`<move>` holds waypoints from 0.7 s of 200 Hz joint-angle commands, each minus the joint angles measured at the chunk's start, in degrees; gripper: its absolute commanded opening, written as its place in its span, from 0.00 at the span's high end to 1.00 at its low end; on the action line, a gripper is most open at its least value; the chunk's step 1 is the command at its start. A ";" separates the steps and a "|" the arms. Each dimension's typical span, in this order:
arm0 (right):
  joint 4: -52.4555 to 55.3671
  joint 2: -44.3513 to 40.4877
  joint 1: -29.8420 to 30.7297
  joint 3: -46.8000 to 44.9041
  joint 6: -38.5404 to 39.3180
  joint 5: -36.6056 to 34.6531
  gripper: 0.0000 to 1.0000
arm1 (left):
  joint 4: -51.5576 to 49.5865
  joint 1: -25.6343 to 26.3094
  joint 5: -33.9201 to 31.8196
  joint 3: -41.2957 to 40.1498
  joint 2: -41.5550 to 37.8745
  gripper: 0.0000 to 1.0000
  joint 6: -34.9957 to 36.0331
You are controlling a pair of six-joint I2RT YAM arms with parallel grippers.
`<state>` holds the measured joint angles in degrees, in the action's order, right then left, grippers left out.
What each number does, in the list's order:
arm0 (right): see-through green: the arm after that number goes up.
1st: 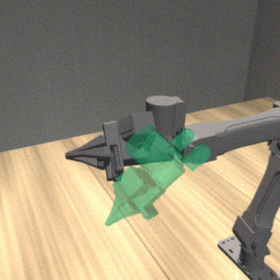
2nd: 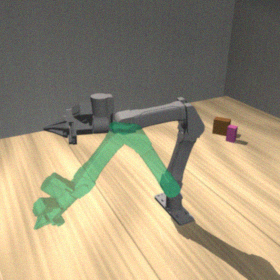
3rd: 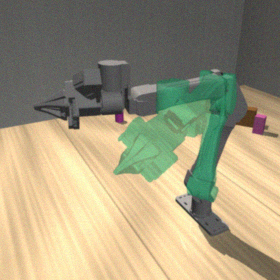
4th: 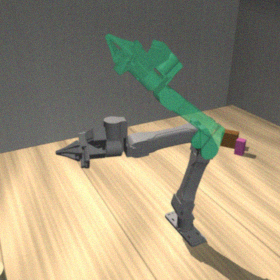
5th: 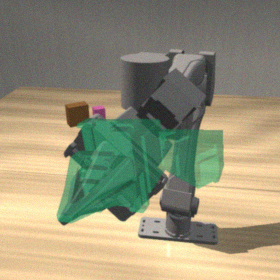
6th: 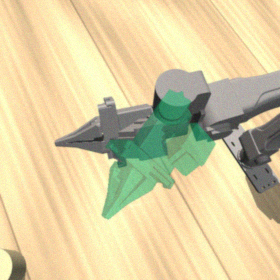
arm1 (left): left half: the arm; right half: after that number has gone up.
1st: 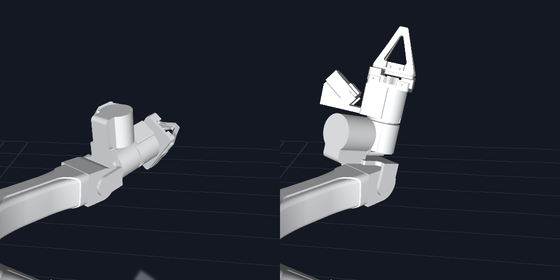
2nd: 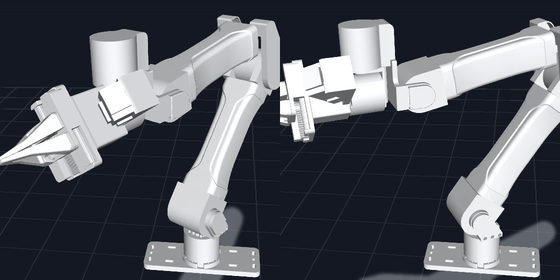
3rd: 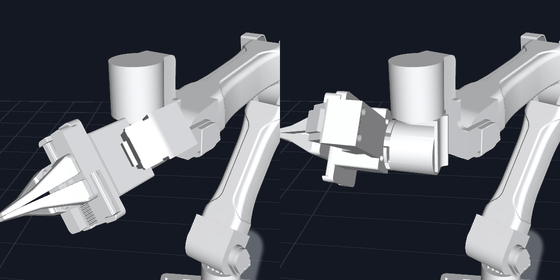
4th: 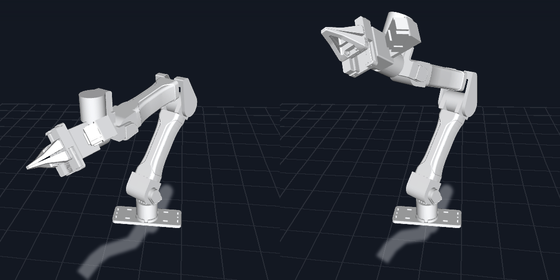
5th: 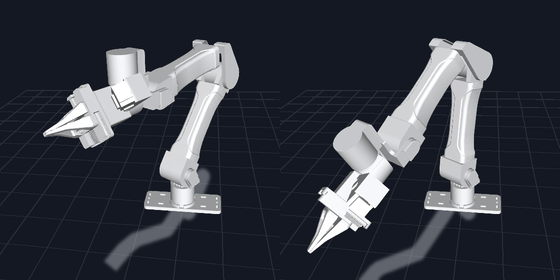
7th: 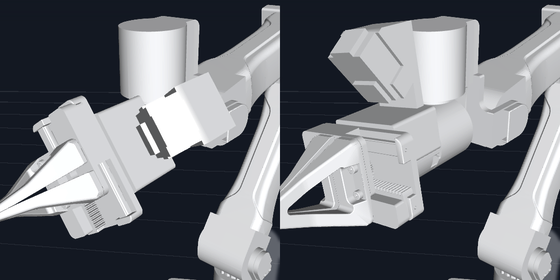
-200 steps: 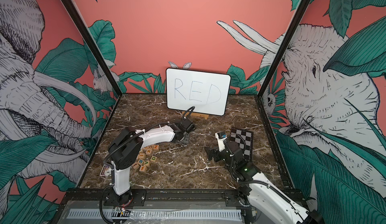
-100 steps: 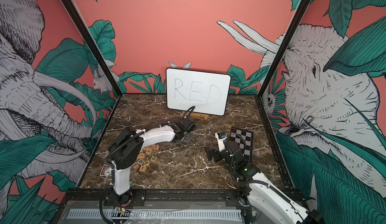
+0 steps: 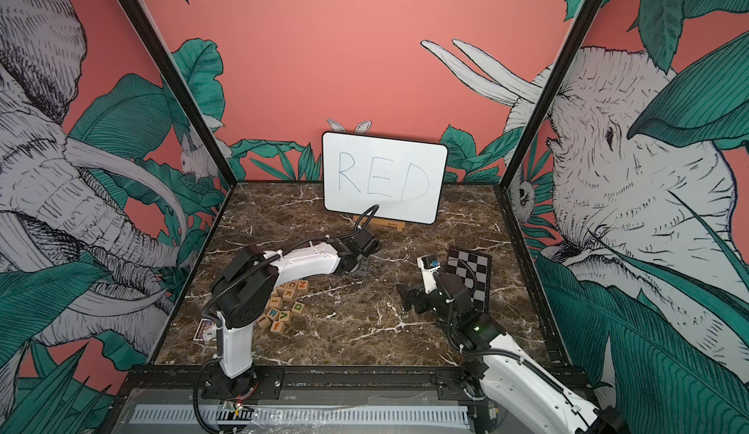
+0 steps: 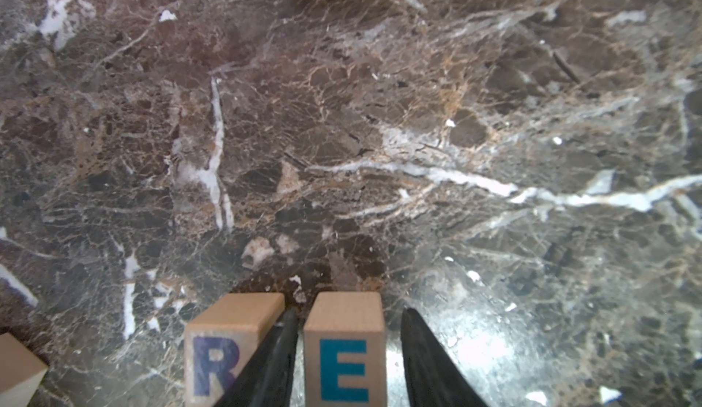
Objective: Assemble the uppercase word "red" with letter blocks
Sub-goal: Place the letter block at the center of the board.
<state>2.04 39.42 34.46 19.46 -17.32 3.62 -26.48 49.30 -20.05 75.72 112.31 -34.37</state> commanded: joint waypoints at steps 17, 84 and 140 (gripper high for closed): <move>-1.32 -0.13 0.33 0.56 0.51 -0.04 0.02 | -2.54 -0.26 1.74 0.69 -8.00 0.53 1.37; -1.25 -0.04 0.34 0.49 0.47 -0.27 0.02 | -7.77 -0.25 2.28 -8.31 -24.52 0.53 2.73; -1.32 -0.13 0.37 0.47 0.37 -0.30 0.02 | -11.76 -0.26 2.17 -23.78 -41.57 0.53 -1.78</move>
<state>2.04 39.48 34.48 19.46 -17.32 3.60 -33.91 49.30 -17.80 57.39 76.64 -32.84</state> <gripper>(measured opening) 0.979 0.473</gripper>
